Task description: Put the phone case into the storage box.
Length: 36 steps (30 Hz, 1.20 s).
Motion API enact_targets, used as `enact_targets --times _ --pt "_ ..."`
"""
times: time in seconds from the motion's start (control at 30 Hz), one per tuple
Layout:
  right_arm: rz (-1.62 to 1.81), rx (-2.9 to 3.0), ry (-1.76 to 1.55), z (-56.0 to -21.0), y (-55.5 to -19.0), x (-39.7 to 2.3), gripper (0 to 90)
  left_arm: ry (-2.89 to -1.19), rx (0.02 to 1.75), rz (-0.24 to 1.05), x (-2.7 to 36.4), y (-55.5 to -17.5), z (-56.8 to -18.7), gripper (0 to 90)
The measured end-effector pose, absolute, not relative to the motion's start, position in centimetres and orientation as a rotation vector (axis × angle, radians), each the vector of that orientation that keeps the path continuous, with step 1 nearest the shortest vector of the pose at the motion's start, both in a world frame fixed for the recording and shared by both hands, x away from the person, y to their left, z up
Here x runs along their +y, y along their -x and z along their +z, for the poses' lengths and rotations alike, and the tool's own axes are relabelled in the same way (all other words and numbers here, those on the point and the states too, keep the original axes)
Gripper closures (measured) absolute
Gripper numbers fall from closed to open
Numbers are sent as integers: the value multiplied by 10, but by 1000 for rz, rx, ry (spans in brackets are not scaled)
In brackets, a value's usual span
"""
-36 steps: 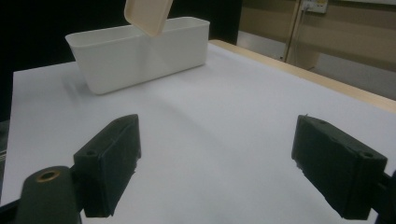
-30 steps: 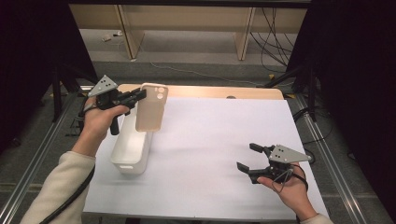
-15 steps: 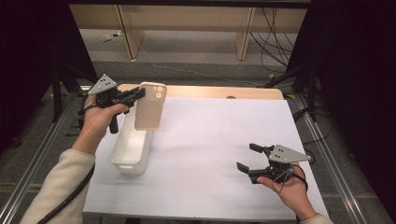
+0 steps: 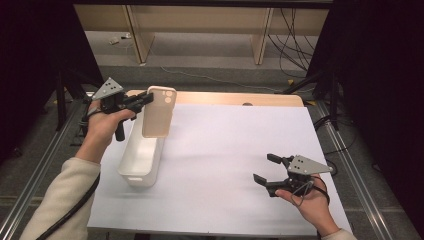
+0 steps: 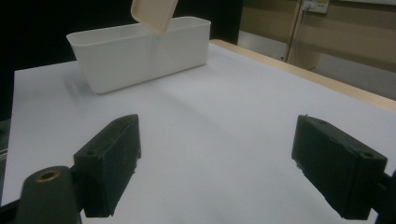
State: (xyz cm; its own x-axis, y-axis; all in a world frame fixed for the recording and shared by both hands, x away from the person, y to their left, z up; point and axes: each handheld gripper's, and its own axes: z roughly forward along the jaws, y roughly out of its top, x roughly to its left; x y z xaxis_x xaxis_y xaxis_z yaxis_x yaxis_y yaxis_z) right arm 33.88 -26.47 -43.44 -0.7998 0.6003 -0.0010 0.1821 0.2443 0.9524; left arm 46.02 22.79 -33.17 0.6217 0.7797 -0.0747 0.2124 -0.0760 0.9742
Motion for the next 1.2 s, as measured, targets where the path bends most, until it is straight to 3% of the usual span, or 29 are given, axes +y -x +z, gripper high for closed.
enact_targets --times 1.2 --pt "1566 2155 -724 -435 -339 -265 169 -1599 855 603 243 -469 -329 814"
